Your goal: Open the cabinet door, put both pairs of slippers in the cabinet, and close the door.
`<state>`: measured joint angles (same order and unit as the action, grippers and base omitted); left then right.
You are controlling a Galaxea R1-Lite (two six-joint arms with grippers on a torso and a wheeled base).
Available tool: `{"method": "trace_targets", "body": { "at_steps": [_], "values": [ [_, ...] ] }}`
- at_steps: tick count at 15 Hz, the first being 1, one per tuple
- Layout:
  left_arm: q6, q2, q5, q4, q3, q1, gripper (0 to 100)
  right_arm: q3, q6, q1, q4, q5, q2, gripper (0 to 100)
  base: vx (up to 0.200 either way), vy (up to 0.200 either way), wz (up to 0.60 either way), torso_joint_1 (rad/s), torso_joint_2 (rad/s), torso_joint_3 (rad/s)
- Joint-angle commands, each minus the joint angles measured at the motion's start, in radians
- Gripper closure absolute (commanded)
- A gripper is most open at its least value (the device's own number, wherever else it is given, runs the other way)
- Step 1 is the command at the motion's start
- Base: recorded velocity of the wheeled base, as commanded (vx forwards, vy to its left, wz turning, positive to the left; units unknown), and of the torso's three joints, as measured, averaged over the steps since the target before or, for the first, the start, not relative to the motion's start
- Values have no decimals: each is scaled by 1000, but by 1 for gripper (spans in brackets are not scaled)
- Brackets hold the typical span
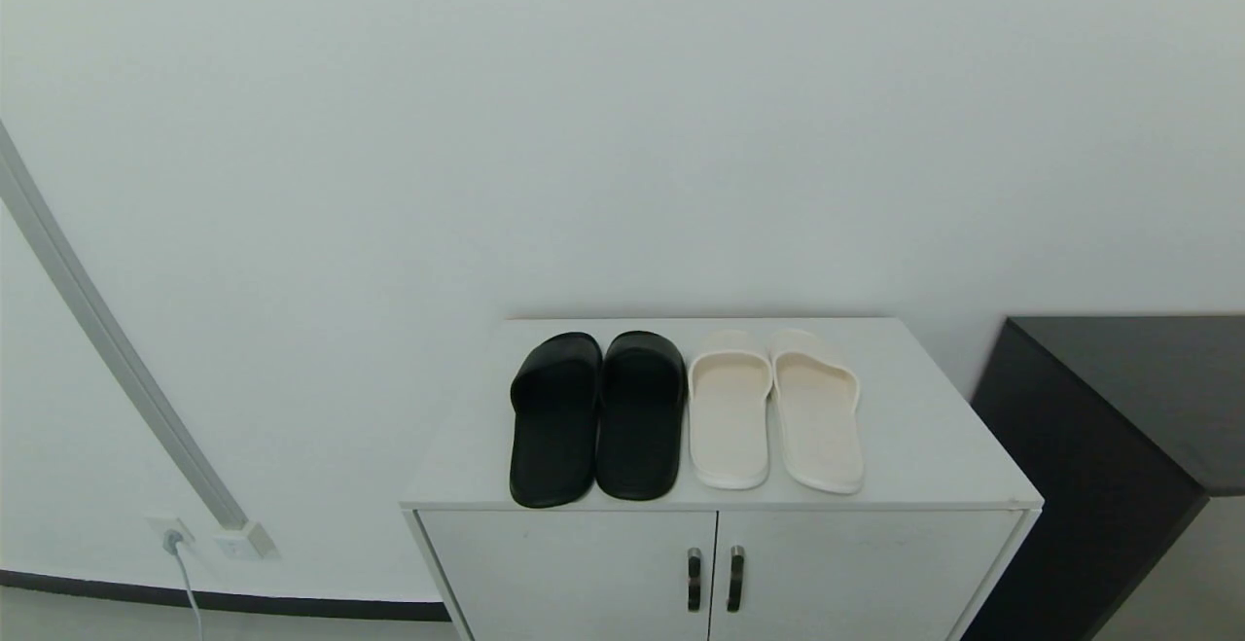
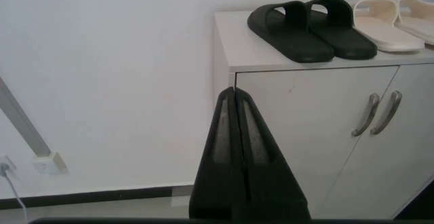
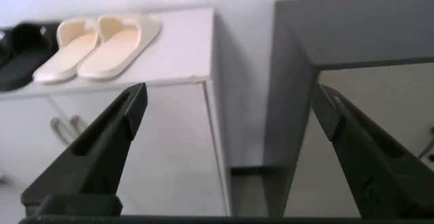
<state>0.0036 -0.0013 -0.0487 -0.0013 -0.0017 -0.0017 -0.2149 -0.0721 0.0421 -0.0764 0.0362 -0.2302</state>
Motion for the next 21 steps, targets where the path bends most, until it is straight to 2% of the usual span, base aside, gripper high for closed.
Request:
{"method": "trace_targets", "body": {
  "at_steps": [1, 2, 3, 5, 6, 7, 9, 12, 14, 18, 21],
  "values": [
    [1, 1, 0, 0, 0, 0, 100, -11, -3, 32, 72, -68, -285, 0, 0, 0, 0, 0, 0, 0],
    [1, 1, -2, 0, 0, 0, 100, -12, -3, 33, 83, -70, -302, 0, 0, 0, 0, 0, 0, 0],
    [1, 1, 0, 0, 0, 0, 100, -17, -3, 71, 241, -81, -466, 0, 0, 0, 0, 0, 0, 0],
    [10, 1, 1, 0, 0, 0, 100, -23, -28, 183, 362, -33, -595, 0, 0, 0, 0, 0, 0, 0],
    [16, 1, 1, 0, 2, 0, 100, -38, -49, 232, 371, 7, -621, 0, 0, 0, 0, 0, 0, 0],
    [29, 1, 0, 0, 0, 0, 100, -81, -101, 346, 371, 74, -650, 0, 0, 0, 0, 0, 0, 0],
    [30, 1, 0, 0, 0, 0, 100, -170, -161, 529, 368, 217, -725, 0, 0, 0, 0, 0, 0, 0],
    [29, 1, 0, 0, 2, 0, 100, -297, -256, 706, 376, 330, -914, 0, 0, 0, 0, 0, 0, 0],
    [29, 1, 0, 1, 0, 0, 100, -360, -279, 749, 438, 381, -1071, 0, 0, 0, 0, 0, 0, 0],
    [29, 1, 0, 1, 2, 0, 100, -431, -276, 756, 653, 409, -1328, 0, 0, 0, 0, 0, 0, 0],
    [29, 1, -2, 1, 2, 0, 100, -534, -278, 757, 690, 455, -1468, 0, 0, 0, 0, 0, 0, 0]
  ]
}}
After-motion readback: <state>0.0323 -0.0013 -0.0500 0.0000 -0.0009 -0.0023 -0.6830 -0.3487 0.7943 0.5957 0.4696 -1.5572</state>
